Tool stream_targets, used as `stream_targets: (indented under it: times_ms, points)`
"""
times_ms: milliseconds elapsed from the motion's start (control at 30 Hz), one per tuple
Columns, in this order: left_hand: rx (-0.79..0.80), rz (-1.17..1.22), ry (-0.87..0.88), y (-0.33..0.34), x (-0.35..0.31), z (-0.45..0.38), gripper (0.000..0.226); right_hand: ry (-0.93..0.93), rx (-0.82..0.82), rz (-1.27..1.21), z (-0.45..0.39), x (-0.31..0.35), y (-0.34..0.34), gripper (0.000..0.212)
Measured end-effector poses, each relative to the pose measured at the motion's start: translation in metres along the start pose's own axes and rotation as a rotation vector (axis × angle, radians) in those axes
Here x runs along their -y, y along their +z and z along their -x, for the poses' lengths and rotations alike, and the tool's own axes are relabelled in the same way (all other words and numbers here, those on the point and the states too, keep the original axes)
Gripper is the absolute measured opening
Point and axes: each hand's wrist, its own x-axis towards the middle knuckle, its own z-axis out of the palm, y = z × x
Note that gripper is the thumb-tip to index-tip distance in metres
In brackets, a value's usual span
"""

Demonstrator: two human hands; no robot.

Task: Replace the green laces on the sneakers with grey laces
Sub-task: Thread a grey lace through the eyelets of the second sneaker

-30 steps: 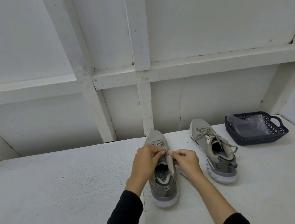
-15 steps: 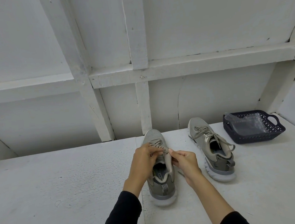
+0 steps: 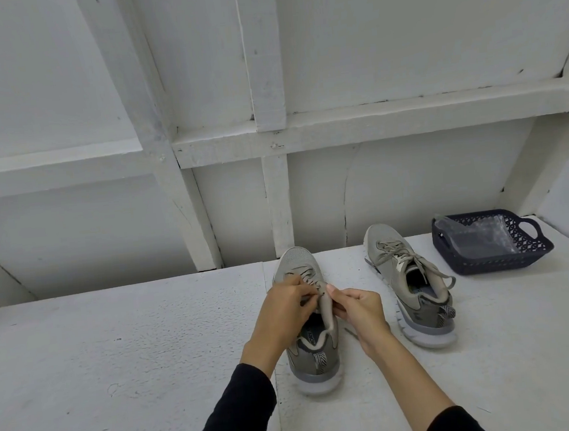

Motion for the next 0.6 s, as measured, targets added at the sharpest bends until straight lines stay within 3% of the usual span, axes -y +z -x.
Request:
stream_targets:
  times_ms: [200, 367, 433, 500, 600]
  points:
    - [-0.002, -0.036, 0.001, 0.003, -0.003, -0.001, 0.021, -0.055, 0.017, 0.041, -0.001, -0.002, -0.002, 0.021]
    - [-0.105, -0.121, 0.013, 0.009, 0.005, 0.002, 0.016, -0.054, 0.079, 0.073, -0.002, 0.001, -0.002, 0.014]
    - [-0.150, -0.041, -0.081, 0.012, 0.008, 0.005, 0.015, -0.128, -0.003, 0.236, -0.007, 0.002, 0.001, 0.015]
    - [-0.168, 0.069, -0.260, 0.015, 0.010, 0.008, 0.037, -0.239, -0.113, 0.333, -0.009, 0.014, 0.006, 0.017]
    - [-0.177, 0.165, -0.526, 0.018, 0.012, 0.010, 0.055, -0.380, -0.107, 0.150, 0.001, 0.053, 0.017, 0.019]
